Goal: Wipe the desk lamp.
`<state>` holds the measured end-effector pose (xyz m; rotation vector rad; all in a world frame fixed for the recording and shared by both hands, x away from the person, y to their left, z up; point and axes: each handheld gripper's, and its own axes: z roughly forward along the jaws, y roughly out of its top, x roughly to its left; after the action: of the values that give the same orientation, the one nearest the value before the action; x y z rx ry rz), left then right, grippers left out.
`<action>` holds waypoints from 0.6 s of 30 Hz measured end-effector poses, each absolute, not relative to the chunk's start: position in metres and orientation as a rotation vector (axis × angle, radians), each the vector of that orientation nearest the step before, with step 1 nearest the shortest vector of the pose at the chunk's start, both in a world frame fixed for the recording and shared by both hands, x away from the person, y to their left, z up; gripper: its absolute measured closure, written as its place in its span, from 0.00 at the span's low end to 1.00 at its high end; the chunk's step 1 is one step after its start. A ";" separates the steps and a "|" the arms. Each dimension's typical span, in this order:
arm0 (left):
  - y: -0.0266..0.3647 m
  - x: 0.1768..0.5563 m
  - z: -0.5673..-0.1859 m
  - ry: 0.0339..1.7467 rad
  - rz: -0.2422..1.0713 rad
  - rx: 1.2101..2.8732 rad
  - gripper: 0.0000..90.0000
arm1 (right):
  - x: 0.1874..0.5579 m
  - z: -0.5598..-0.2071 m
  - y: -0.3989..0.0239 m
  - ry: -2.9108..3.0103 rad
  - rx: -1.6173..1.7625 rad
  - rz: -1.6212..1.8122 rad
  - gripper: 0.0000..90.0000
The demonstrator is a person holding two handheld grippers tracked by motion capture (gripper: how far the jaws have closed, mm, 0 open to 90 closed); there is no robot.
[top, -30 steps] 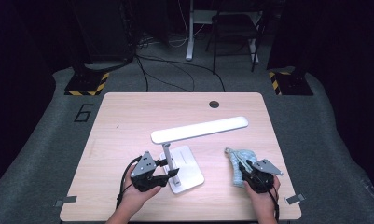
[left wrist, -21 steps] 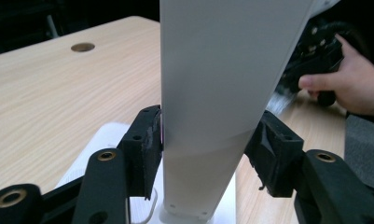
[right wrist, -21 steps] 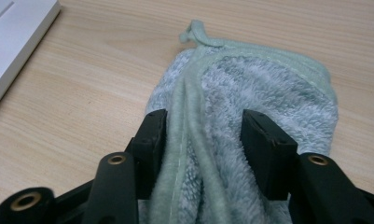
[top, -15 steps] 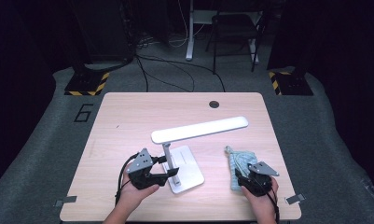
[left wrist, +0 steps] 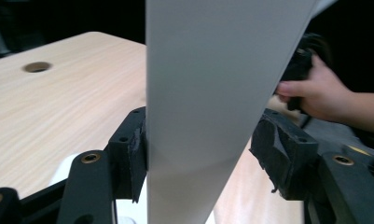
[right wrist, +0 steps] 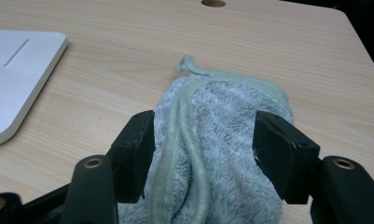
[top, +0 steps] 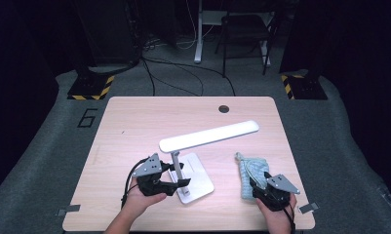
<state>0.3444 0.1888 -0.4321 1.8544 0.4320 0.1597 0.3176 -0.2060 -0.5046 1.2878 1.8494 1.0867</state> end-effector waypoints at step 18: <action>0.190 0.335 -0.428 0.572 0.386 1.873 0.58 | 0.319 -0.502 -0.208 1.821 1.301 1.117 0.44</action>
<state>0.3353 0.1901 -0.4281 1.8728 0.5715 0.3857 0.3186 -0.2084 -0.5021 1.3006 1.8207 1.1167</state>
